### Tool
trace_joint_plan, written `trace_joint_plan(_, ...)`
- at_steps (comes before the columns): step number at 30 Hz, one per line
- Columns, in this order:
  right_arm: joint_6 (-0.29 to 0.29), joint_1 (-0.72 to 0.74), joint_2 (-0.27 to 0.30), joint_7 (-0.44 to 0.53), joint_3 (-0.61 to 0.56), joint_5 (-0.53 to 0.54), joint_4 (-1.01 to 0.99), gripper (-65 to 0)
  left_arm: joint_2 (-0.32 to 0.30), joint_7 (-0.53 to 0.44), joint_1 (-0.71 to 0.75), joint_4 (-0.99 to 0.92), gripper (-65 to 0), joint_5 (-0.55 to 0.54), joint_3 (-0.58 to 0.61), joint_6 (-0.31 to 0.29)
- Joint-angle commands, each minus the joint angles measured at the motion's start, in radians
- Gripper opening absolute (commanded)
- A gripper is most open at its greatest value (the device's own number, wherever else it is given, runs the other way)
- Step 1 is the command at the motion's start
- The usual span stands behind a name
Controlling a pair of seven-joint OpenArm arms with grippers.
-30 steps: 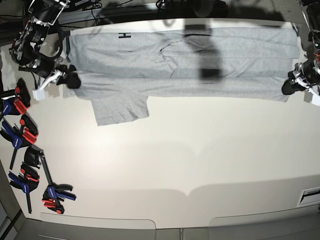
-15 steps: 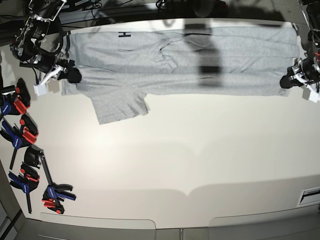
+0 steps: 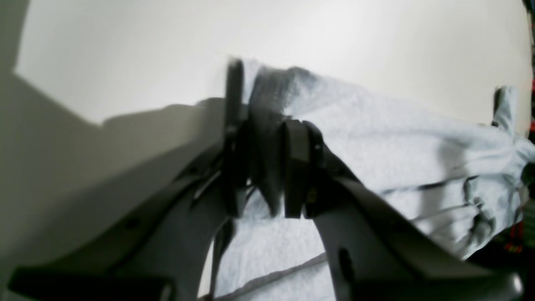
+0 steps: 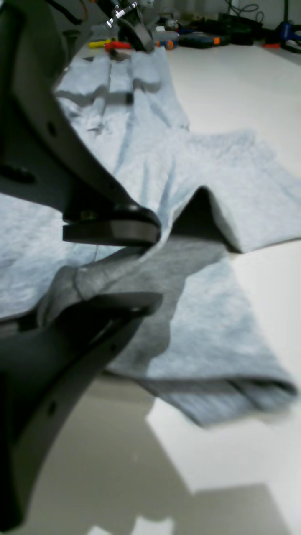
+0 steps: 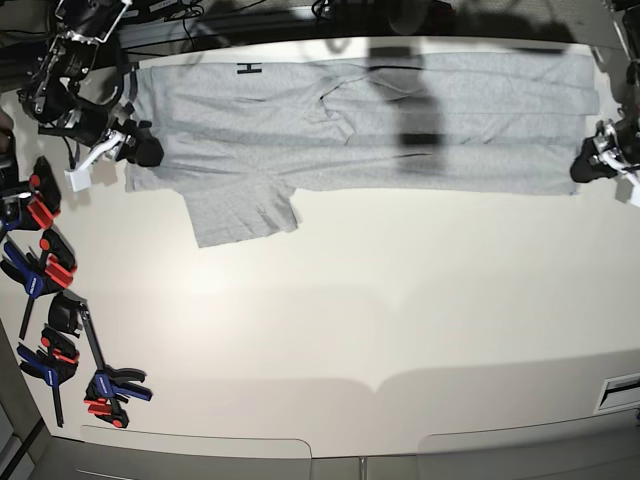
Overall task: Fold the T-shirt properly
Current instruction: 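Release the shirt and move the right gripper to the sleeve end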
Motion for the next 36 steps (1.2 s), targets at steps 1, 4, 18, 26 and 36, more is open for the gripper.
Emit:
trace_joint_plan(1, 0.009, 0.027, 0.03, 0.023, 0.018, 0.034, 0.018, -47.4, -0.044, -0.013, -0.014, 0.025, -51.4, -0.041, -0.009, -0.009)
trace_joint_plan(4, 0.009, 0.074, 0.036, 0.023, 0.06, 0.032, 0.018, -47.4, -0.077, -0.013, -0.016, 0.049, -51.2, -0.057, -0.009, -0.009)
trace_joint_plan(18, 0.009, 0.273, -0.023, 0.18, 0.022, -0.2, 0.017, -47.4, -0.109, -0.074, -0.023, 0.185, -36.3, -0.033, -0.048, -0.009)
trace_joint_plan(26, -0.054, 0.273, -0.14, 0.346, -0.142, -0.454, 0.013, -42.1, -0.11, -0.092, -0.022, 0.186, -36.3, 0.001, -0.054, -0.009)
trace_joint_plan(36, -0.207, 0.273, -0.22, 0.48, -0.191, -0.673, 0.013, -35.9, -0.11, -0.092, -0.022, 0.186, -36.3, 0.001, -0.054, -0.009)
